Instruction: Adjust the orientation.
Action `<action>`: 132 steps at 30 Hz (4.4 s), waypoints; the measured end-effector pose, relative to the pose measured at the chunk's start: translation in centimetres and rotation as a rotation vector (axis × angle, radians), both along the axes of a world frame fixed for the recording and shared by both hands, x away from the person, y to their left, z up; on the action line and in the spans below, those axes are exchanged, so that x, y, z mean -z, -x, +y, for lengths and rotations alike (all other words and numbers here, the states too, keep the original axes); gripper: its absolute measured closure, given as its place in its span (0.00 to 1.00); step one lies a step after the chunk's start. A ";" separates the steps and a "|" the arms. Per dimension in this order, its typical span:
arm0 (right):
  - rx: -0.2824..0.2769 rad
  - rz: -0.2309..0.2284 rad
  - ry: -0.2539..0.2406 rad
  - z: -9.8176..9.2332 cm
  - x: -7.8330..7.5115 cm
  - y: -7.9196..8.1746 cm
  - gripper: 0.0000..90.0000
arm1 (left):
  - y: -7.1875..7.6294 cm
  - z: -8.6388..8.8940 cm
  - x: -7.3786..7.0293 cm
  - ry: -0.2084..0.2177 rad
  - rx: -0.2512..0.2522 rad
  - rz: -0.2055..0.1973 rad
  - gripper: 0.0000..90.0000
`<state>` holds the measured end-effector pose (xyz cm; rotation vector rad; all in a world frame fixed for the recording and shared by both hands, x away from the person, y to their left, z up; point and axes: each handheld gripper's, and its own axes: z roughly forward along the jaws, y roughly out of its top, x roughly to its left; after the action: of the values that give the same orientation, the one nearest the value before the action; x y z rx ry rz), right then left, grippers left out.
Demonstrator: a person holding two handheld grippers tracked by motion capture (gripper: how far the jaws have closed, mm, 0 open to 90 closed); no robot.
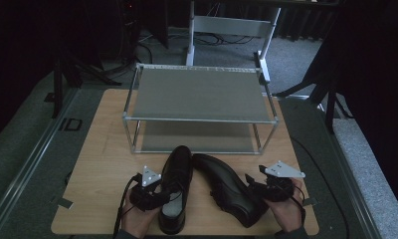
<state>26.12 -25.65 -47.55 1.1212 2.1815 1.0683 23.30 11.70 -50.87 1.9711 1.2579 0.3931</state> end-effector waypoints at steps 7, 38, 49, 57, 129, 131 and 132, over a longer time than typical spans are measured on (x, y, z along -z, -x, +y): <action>-0.088 -0.007 0.035 1.3 0.0 3.1 0.43 | 0.1 0.0 0.0 -0.003 -0.002 -0.003 0.53; -0.153 0.054 0.101 1.4 1.1 3.0 0.14 | 0.0 0.1 0.1 0.013 0.001 0.007 0.52; -0.125 0.036 0.172 1.2 1.2 2.2 0.22 | 0.0 0.1 0.2 0.017 0.003 0.009 0.53; -0.121 0.012 0.191 0.9 0.9 1.2 0.45 | -0.1 0.1 0.2 0.019 0.003 0.011 0.53; 0.035 0.245 -0.103 -2.5 0.6 2.9 0.89 | 0.4 -6.5 0.5 0.137 0.044 -0.002 0.59; 0.024 0.243 -0.110 -2.7 0.5 3.0 0.88 | 0.2 -6.2 0.4 0.137 0.052 0.011 0.57; 0.019 0.245 -0.114 -2.8 0.4 3.0 0.87 | 0.1 -6.0 0.5 0.145 0.057 0.018 0.56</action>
<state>23.12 -28.42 -47.99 1.3856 2.3134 1.1094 23.20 5.74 -51.33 1.8863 1.2043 0.2495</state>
